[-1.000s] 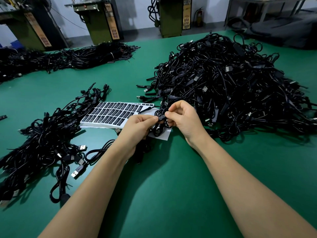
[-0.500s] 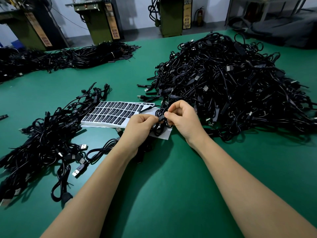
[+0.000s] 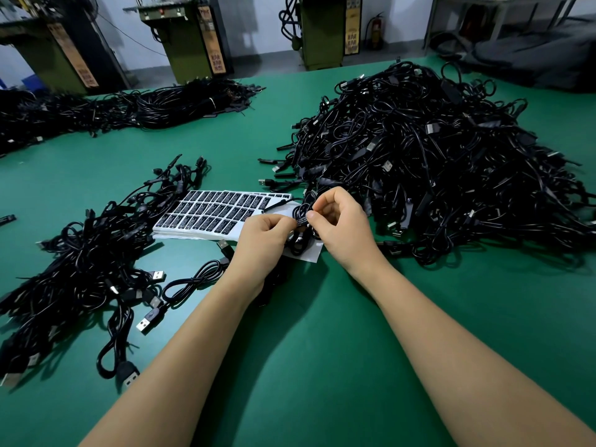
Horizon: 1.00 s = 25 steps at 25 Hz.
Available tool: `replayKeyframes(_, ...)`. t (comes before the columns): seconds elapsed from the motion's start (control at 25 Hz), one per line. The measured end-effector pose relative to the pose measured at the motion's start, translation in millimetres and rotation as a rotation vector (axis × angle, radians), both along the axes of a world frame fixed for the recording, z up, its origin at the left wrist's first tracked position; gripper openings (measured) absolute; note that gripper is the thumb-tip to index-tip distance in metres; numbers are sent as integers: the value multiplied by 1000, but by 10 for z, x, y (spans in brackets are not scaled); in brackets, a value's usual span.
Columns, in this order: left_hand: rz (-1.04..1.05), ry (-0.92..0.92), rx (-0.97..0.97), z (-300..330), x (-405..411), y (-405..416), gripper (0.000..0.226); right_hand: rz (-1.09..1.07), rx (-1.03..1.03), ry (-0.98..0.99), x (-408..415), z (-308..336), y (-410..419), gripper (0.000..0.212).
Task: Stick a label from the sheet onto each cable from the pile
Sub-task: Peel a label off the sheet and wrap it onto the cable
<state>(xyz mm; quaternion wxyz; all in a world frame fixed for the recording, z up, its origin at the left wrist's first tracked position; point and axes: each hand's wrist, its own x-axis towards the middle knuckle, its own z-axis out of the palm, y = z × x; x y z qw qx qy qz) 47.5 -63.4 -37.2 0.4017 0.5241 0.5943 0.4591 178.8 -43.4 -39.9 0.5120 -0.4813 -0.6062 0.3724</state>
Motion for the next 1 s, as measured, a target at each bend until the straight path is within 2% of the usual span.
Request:
replayKeyframes(0.32, -10, -17, 16, 10, 12, -15, 35, -54, 140, -156, -27, -64, -15, 14)
replayKeyframes(0.68, -15, 30, 57, -33, 5, -2, 34, -77, 145, -217, -33, -107, 18, 15)
replayKeyframes(0.88, 16, 121, 91, -45, 25, -13, 35, -91, 126, -92, -26, -85, 10, 16)
replayKeyframes(1.0, -7, 92, 31, -37, 14, -5, 34, -167, 114, -6, -10, -69, 7, 15)
